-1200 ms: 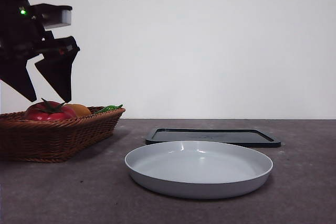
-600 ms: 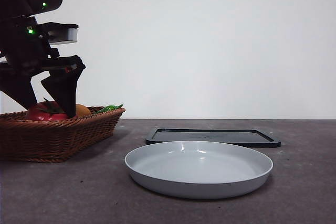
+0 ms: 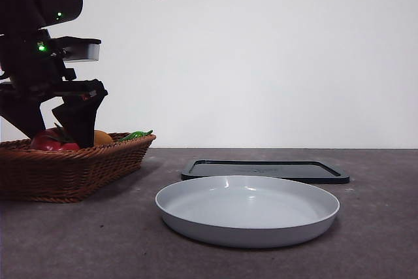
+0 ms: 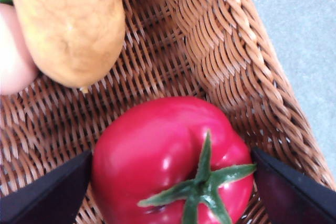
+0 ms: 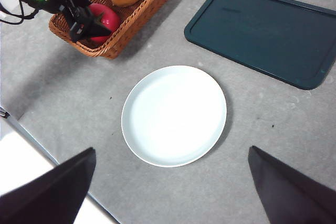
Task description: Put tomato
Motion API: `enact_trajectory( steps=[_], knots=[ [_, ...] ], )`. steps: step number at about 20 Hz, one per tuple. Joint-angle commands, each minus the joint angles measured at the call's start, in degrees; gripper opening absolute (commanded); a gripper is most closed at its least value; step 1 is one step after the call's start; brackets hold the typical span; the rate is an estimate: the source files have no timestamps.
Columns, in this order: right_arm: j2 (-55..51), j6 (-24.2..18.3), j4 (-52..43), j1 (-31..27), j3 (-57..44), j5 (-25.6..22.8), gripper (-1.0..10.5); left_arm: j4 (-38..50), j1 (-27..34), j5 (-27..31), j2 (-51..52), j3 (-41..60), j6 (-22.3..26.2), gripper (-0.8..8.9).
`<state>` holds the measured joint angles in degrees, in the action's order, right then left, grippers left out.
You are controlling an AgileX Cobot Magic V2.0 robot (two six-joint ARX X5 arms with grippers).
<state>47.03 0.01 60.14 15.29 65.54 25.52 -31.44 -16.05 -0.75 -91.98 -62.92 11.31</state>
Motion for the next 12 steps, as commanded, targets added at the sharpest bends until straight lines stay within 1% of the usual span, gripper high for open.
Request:
enact_trajectory(
  steps=[1, 3, 4, 9, 12],
  knots=[
    [0.48, -0.42, -0.57, 0.22, 1.33, 0.0, 4.6, -0.63, -0.15, 0.46, -2.01, -0.55, 0.83, 4.07],
    [0.48, -0.42, -0.57, 0.24, 1.33, 0.0, 4.6, -0.79, -0.15, 1.01, -2.01, -0.55, 0.83, 3.01],
    [0.48, -0.42, -0.57, 0.22, 1.33, 0.0, 4.6, -1.01, -0.15, 1.03, -2.01, -0.55, 0.83, 2.77],
    [0.48, -0.42, -0.57, 0.24, 1.33, 0.0, 4.6, -2.21, -0.15, 1.03, 0.0, -2.08, -0.26, 2.73],
    [0.48, -0.44, -0.57, 0.22, 1.33, 0.0, 4.6, -4.39, -0.66, 0.76, 3.67, -6.25, -1.92, 2.76]
  ],
)
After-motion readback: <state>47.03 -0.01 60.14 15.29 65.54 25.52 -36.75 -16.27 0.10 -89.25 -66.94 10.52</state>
